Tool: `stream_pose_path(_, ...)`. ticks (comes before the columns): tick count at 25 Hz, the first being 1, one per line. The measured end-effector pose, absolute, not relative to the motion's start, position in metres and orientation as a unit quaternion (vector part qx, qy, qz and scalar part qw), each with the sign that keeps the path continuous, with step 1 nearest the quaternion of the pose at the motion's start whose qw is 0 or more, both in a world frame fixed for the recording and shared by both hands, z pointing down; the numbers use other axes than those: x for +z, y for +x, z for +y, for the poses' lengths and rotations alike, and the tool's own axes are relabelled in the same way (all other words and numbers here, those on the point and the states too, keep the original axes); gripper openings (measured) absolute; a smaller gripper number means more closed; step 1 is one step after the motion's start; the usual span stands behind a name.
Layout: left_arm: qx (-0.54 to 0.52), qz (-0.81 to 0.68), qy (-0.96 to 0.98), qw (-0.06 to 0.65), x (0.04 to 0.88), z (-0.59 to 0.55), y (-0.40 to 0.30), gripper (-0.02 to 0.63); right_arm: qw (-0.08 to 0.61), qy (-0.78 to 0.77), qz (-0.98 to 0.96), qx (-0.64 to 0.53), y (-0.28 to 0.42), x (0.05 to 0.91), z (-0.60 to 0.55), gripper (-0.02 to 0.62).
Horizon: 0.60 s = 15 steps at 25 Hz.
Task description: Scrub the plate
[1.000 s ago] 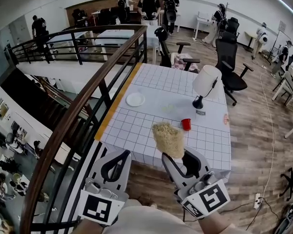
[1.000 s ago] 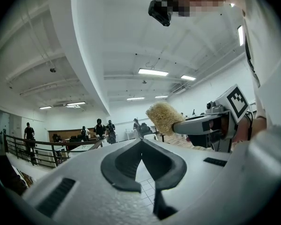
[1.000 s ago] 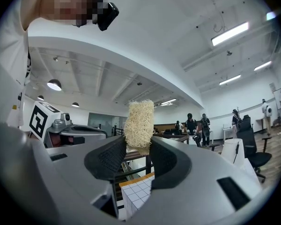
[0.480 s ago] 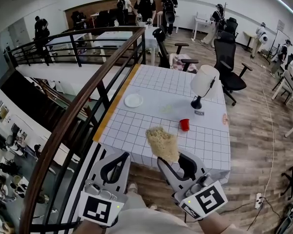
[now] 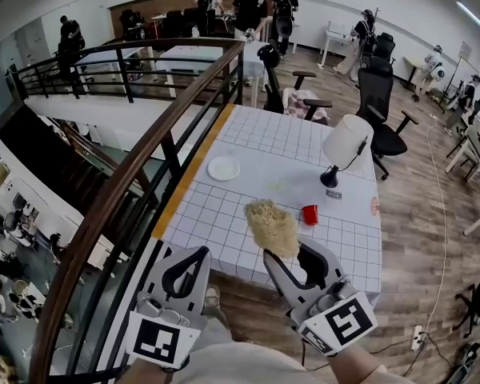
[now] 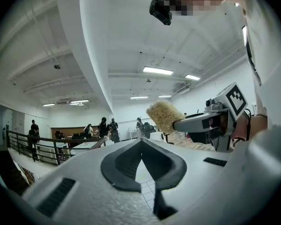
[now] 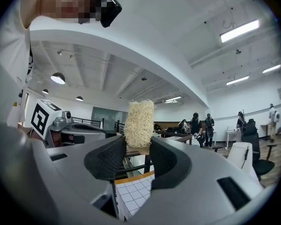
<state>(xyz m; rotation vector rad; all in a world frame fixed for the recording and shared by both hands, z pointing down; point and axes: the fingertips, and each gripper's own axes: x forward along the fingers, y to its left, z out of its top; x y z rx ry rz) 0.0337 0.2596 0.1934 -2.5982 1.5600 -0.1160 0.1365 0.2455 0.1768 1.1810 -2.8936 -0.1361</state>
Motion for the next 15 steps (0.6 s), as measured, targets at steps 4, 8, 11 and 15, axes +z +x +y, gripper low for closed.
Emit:
stream_pose_path(4, -0.035, 0.516, -0.855, 0.045, 0.196, 0.226, 0.014, 0.012, 0.019, 0.375, -0.926, -0.040, 0.117, 0.180, 0.214, 0.160)
stream_pose_path(8, -0.032, 0.518, -0.853, 0.047, 0.198, 0.188, -0.004, 0.012, 0.031, 0.372, -0.927, -0.034, 0.097, 0.193, 0.177, 0.160)
stream_pose_path(11, -0.030, 0.517, -0.854, 0.042, 0.199, 0.156, -0.018, 0.012, 0.039, 0.372, -0.927, -0.030, 0.082, 0.196, 0.146, 0.160)
stream_pose_path(15, -0.035, 0.510, -0.859, 0.033, 0.202, 0.114, -0.035, 0.012, 0.043, 0.382, -0.923, -0.024, 0.067, 0.196, 0.105, 0.160)
